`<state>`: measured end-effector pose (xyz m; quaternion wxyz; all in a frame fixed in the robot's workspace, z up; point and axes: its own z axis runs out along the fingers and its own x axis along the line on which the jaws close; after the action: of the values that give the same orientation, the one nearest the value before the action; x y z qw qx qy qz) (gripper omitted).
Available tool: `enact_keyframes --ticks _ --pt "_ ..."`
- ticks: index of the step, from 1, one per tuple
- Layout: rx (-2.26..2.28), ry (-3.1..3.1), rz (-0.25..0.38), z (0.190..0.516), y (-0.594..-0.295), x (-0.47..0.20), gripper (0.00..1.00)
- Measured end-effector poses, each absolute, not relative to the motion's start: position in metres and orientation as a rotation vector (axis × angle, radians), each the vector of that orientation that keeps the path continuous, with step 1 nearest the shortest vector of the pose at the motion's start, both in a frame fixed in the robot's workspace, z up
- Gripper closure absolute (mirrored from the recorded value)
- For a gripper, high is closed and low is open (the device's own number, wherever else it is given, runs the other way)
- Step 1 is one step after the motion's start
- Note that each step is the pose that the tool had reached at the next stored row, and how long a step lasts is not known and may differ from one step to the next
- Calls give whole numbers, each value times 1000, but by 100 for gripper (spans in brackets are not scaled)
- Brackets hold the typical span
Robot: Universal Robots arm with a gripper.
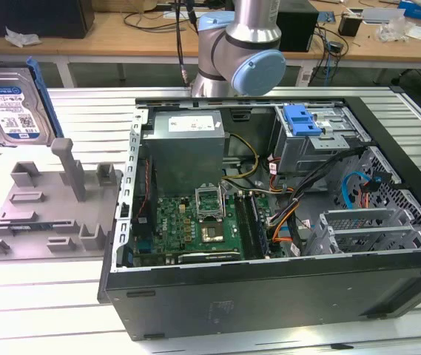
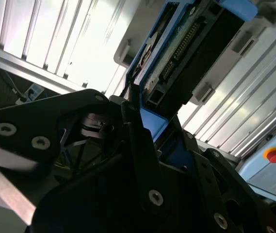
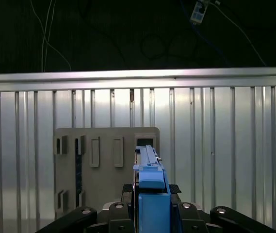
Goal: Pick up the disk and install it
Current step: 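Pick up the disk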
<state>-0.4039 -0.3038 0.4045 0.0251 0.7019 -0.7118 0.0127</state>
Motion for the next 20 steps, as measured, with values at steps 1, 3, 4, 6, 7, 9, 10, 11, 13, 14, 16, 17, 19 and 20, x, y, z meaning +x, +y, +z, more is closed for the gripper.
enact_keyframes --ticks 1,3,4,6,7,9,10,11,13,14,16,17,19,20 --pt "2170 -2201 39 406 -304 -404 64" --pt "2170 -2201 39 408 -304 -404 64" --pt "2170 -2201 39 410 -304 -404 64" --pt "2170 -2201 39 413 -304 -404 64" --pt "2170 -2201 39 416 -304 -404 64" --pt "2170 -2201 39 419 -304 -404 64" --pt "2170 -2201 39 420 -304 -404 64" --pt "2170 -2201 39 422 -304 -404 64" --pt "2170 -2201 39 425 -304 -404 64" --pt "2170 -2201 39 428 -304 -404 64" --pt "2170 -2201 39 430 -304 -404 64" --pt "2170 -2201 39 433 -304 -404 64" --pt "2170 -2201 39 436 -304 -404 64" --pt "2170 -2201 39 437 -304 -404 64"
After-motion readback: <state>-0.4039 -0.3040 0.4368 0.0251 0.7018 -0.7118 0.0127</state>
